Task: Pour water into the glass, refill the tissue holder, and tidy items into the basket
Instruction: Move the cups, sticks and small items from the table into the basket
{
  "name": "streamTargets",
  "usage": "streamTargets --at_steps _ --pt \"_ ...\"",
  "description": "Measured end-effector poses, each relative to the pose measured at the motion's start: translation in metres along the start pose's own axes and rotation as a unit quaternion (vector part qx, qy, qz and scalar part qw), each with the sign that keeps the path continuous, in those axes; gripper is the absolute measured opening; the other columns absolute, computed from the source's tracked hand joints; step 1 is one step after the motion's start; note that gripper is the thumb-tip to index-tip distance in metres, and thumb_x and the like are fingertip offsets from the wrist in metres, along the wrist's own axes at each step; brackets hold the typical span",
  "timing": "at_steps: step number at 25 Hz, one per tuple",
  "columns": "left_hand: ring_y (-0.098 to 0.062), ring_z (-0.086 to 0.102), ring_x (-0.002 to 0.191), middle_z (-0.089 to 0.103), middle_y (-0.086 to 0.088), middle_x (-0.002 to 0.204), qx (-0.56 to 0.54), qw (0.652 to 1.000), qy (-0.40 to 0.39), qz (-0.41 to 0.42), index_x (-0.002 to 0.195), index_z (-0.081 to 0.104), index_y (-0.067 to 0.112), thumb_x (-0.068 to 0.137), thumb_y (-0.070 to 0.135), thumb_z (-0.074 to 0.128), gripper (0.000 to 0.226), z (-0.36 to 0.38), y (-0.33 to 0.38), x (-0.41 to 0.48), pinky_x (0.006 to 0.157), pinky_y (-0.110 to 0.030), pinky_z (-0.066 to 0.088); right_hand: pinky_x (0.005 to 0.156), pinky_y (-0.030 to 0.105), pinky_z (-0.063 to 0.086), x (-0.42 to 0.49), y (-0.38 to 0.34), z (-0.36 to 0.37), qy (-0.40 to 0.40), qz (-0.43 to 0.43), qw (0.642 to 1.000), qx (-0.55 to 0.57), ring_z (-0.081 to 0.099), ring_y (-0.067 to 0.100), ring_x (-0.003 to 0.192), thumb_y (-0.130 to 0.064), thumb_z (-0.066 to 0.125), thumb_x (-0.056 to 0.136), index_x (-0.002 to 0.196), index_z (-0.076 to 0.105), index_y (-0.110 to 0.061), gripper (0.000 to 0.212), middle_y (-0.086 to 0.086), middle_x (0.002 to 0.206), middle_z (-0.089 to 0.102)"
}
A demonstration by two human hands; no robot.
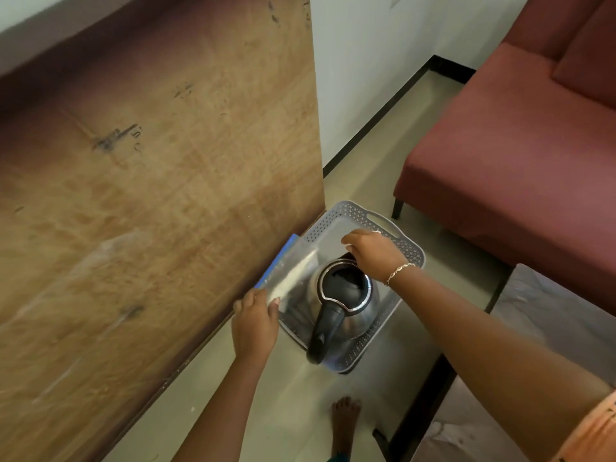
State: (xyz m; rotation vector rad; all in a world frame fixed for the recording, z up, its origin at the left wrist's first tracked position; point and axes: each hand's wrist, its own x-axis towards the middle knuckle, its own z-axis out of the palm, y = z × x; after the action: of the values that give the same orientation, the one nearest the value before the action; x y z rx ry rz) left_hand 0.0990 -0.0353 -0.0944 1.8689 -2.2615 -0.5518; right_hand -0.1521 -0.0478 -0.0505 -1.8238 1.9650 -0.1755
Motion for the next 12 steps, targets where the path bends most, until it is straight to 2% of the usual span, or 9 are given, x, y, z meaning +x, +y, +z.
streamTargets --at_steps 2,5,9,12 --pt "-0.043 0.057 0.102 0.065 -0.021 0.108 -0.002 0.996 0.073 0.048 0.105 0.062 -0.001 0.092 0.045 0.029 0.057 -0.012 0.025 -0.011 0.082 -0.046 0.049 0.088 0.040 0.048 -0.037 0.009 -0.004 0.056 0.007 0.998 0.015 0.055 0.032 0.108 -0.011 0.048 0.091 0.118 0.057 -0.008 0.028 0.010 0.122 0.058" --pt "-0.038 0.041 0.129 0.057 -0.017 0.128 -0.006 0.989 0.107 0.103 0.122 0.055 0.002 0.097 0.048 0.015 0.066 -0.025 0.081 -0.037 0.099 -0.050 0.040 0.095 0.043 0.045 -0.096 0.025 -0.001 0.119 0.028 0.992 0.016 0.051 0.037 0.115 -0.010 0.052 0.090 0.121 0.054 -0.004 0.032 0.017 0.128 0.054" --pt "-0.033 0.023 0.139 0.042 -0.016 0.144 0.005 0.977 0.057 0.205 0.134 0.045 0.004 0.097 0.047 0.016 0.064 -0.007 0.147 -0.093 0.112 -0.048 0.026 0.088 0.047 0.049 -0.179 0.046 0.003 0.192 0.068 0.979 -0.003 0.056 0.043 0.108 -0.008 0.065 0.080 0.114 0.058 -0.002 0.035 0.023 0.122 0.057" --pt "-0.030 0.014 0.141 0.035 -0.018 0.148 0.025 0.963 0.011 0.268 0.138 0.038 0.004 0.097 0.050 0.015 0.065 0.023 0.185 -0.144 0.114 -0.044 0.013 0.097 0.049 0.042 -0.248 0.067 0.010 0.225 0.102 0.969 -0.020 0.054 0.041 0.114 -0.010 0.068 0.078 0.119 0.055 -0.003 0.044 0.023 0.126 0.056"
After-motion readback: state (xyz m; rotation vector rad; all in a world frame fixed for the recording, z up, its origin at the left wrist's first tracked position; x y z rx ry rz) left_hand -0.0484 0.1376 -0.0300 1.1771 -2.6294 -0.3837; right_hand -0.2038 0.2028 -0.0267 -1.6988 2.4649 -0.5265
